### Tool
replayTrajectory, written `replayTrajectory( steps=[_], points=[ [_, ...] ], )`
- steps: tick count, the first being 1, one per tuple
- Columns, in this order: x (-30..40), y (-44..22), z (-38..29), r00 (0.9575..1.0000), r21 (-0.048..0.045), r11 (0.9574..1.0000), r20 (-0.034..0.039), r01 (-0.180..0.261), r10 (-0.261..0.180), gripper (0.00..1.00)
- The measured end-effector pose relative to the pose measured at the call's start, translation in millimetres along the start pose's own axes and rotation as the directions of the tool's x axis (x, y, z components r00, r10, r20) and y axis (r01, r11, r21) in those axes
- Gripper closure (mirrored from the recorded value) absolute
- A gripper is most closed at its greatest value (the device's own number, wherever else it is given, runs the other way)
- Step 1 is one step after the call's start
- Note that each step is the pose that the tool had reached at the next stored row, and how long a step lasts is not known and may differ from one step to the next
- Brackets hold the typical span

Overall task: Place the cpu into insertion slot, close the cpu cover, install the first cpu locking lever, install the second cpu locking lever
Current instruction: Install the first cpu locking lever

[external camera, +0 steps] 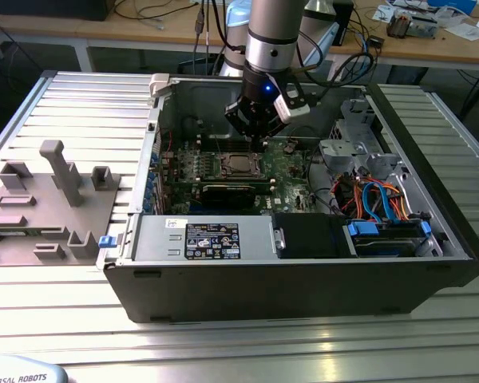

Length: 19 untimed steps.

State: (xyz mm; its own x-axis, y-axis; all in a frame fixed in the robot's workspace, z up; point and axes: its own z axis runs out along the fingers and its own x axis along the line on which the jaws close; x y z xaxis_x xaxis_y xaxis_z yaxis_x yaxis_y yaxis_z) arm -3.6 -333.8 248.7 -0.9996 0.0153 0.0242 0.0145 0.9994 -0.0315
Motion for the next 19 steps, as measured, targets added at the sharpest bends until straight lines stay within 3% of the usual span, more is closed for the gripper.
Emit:
replayTrajectory(
  steps=[19],
  points=[
    [0.0, 0.0, 0.0, 0.9998, 0.0006, 0.9998, 0.0007, 0.021, -0.021, 0.89]
  ],
)
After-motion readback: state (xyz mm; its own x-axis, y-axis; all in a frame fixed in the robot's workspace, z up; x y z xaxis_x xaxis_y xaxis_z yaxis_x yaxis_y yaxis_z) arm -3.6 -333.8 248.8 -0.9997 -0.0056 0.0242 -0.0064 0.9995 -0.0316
